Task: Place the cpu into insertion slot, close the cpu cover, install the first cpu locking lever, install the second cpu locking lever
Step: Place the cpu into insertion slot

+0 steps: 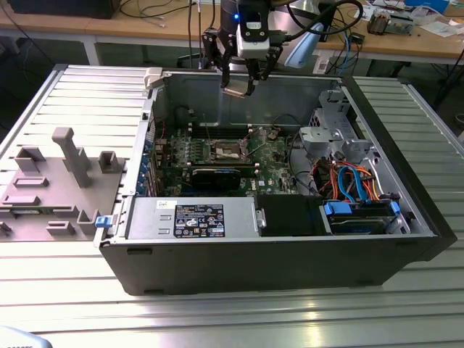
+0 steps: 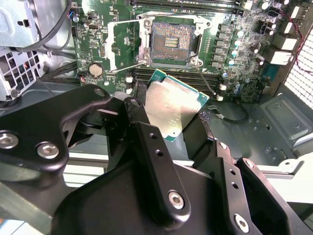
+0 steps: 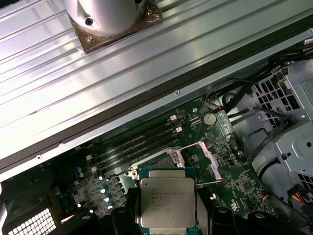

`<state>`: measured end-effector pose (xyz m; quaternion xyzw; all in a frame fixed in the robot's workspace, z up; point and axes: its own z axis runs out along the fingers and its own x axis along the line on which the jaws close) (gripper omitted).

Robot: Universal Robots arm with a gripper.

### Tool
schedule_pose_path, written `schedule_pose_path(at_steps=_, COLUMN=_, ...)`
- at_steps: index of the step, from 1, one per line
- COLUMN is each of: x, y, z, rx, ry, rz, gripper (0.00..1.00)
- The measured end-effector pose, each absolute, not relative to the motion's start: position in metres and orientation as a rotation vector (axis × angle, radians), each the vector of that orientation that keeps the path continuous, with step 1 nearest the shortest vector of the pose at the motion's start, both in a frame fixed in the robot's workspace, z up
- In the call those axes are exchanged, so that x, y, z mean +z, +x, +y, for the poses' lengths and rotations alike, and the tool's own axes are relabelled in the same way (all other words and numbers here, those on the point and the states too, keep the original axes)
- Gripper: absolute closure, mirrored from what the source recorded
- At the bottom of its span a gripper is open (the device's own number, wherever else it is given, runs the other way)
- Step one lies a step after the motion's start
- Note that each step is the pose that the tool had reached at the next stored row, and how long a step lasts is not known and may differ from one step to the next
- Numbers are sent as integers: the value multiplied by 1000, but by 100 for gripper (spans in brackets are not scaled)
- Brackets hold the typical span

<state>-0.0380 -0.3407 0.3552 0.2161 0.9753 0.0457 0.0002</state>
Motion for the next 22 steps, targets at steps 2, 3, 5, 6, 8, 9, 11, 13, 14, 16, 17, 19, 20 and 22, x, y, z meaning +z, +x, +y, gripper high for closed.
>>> schedule_pose_path(at_steps=2, x=355, y=-38, z=-341, rx=143, ry=681, rz=3063, gripper=45)
schedule_pose_path(at_steps=3, x=355, y=-38, z=-341, rx=143, ry=682, rz=3063, gripper=45)
schedule_pose_path(at_steps=5, x=355, y=-38, z=-341, rx=143, ry=684, rz=3062, gripper=45)
schedule_pose_path(at_steps=6, x=355, y=-38, z=-341, rx=144, ry=685, rz=3062, gripper=45)
schedule_pose_path(at_steps=8, x=355, y=-38, z=-341, rx=144, ry=688, rz=3061, gripper=45)
schedule_pose_path(at_steps=9, x=355, y=-38, z=-341, rx=143, ry=689, rz=3061, gripper=45)
schedule_pose_path(at_steps=11, x=355, y=-38, z=-341, rx=144, ry=691, rz=3060, gripper=45)
schedule_pose_path(at_steps=13, x=355, y=-38, z=-341, rx=143, ry=693, rz=3060, gripper=45)
schedule_pose_path(at_steps=14, x=355, y=-38, z=-341, rx=143, ry=694, rz=3060, gripper=45)
schedule_pose_path(at_steps=16, x=355, y=-38, z=-341, rx=143, ry=696, rz=3059, gripper=45)
schedule_pose_path(at_steps=17, x=355, y=-38, z=-341, rx=143, ry=698, rz=3059, gripper=45)
schedule_pose_path(at_steps=19, x=355, y=-38, z=-341, rx=143, ry=699, rz=3058, gripper=45)
schedule_pose_path(at_steps=20, x=355, y=-38, z=-341, rx=143, ry=700, rz=3058, gripper=45)
schedule_pose_path(at_steps=22, x=355, y=-38, z=-341, rx=143, ry=702, rz=3058, gripper=45)
